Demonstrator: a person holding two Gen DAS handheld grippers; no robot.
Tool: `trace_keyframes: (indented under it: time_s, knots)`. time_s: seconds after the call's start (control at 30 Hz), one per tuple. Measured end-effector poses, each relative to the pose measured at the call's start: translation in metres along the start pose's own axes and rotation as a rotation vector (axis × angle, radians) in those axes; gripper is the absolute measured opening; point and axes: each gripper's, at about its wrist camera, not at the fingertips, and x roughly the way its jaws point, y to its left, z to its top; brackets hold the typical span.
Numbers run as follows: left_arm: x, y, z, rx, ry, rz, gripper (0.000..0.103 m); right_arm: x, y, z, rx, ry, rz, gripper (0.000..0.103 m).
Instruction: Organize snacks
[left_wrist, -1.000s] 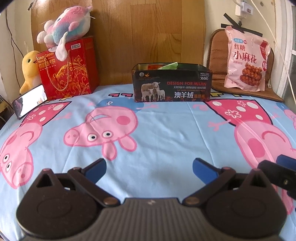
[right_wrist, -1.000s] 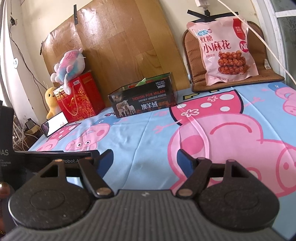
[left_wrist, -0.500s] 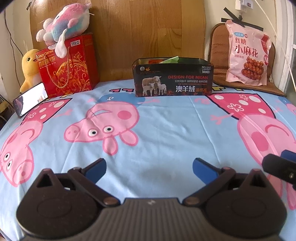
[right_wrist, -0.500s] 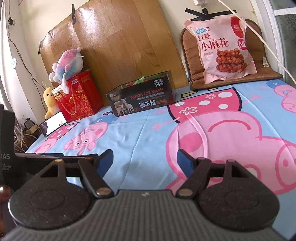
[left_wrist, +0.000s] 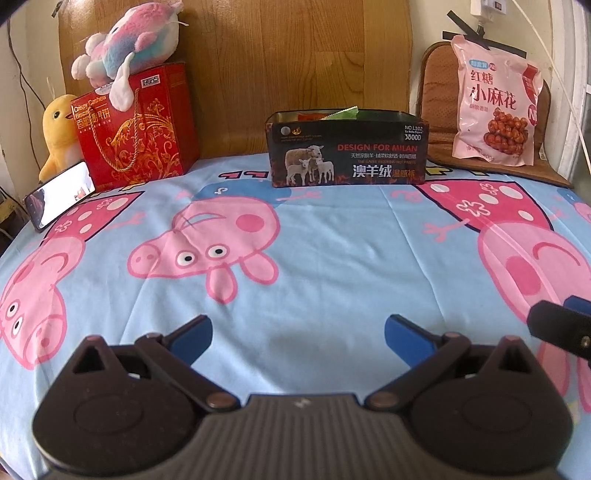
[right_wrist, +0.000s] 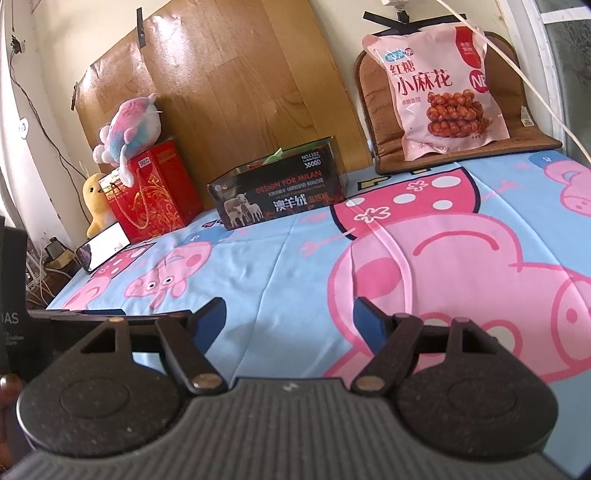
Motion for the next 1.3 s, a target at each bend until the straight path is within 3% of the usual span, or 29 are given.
trace_keyframes:
  time_s: [1.3]
  knots:
    - [0.0011,-0.0029,-0.0006,0.035,-0.013,0.014,0.103,0.0021,-0.0005,-0.0001,0.008,0.003,-0.007,0.078]
